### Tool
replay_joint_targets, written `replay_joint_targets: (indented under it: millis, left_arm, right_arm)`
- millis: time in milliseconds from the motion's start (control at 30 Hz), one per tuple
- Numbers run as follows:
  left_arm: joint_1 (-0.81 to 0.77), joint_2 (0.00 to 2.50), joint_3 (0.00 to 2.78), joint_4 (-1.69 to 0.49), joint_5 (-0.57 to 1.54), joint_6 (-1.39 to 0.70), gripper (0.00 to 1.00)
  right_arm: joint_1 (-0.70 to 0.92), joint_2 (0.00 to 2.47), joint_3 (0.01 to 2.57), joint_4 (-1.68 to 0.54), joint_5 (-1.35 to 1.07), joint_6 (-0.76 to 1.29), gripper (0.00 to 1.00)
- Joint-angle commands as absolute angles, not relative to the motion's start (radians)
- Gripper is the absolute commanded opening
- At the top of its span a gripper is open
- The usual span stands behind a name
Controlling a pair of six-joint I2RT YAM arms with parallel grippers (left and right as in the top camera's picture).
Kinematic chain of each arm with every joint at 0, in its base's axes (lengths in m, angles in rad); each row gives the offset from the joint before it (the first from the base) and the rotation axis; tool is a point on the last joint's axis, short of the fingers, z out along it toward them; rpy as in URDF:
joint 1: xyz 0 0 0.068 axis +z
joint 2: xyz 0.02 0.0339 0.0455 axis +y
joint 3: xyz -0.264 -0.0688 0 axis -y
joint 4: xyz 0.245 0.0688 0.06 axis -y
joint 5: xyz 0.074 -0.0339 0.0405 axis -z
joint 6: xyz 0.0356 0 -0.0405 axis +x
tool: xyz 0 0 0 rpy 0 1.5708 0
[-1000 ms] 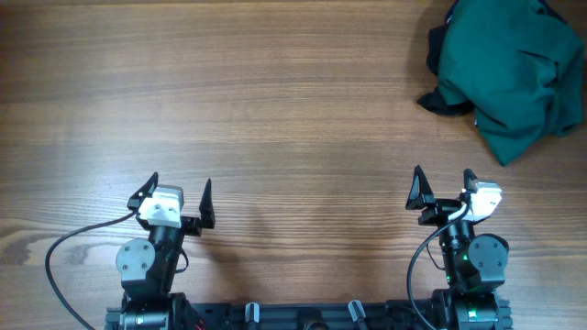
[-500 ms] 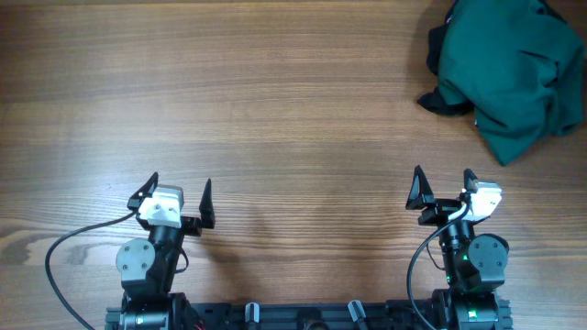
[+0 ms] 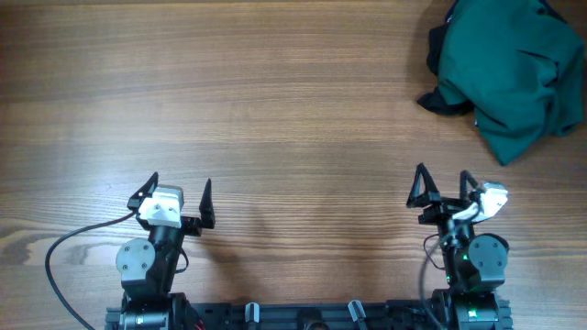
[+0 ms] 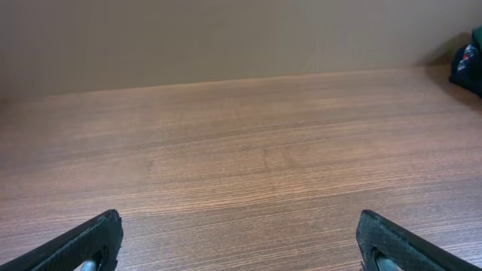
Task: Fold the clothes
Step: 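Reach the right gripper into the clothes pile and grasp the green garment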
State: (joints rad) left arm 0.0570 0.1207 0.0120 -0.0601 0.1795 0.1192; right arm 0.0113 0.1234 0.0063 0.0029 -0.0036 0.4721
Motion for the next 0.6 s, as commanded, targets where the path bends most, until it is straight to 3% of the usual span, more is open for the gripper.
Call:
replay_joint_targets:
  millis: [0,67,100,167,300,433,567]
  left_arm:
    - [0.049,0.119,0.006,-0.061,0.17,0.134,1.0]
    - [0.049,0.119,0.006,-0.061,0.17,0.134,1.0]
    - [0.049,0.119,0.006,-0.061,0.17,0.134,1.0]
    - [0.049,0.119,0.006,-0.061,0.17,0.134,1.0]
    - [0.049,0.119,0.006,-0.061,0.17,0.134,1.0]
    - [0.049,0.119,0.006,-0.061,0.17,0.134,1.0]
    - [0.049,0.119,0.006,-0.061,0.17,0.134,1.0]
  right_arm:
    - [0.007,0.158,0.006,0.003,-0.021,1.051,1.0]
    - [0.007,0.19,0.006,0.011,0.034,1.455,1.0]
    - [0.007,0.201,0.006,0.025,0.03,1.443,1.0]
    - [0.007,0.27,0.015,0.148,-0.066,1.093,1.0]
    - [-0.042,0.621,0.268,0.127,-0.16,0.746,0.99]
    - [-0.143,1.071,0.678,-0.077,-0.249,0.533,0.99]
    - [-0.192,1.397,1.126,-0.336,-0.16,0.279,1.0]
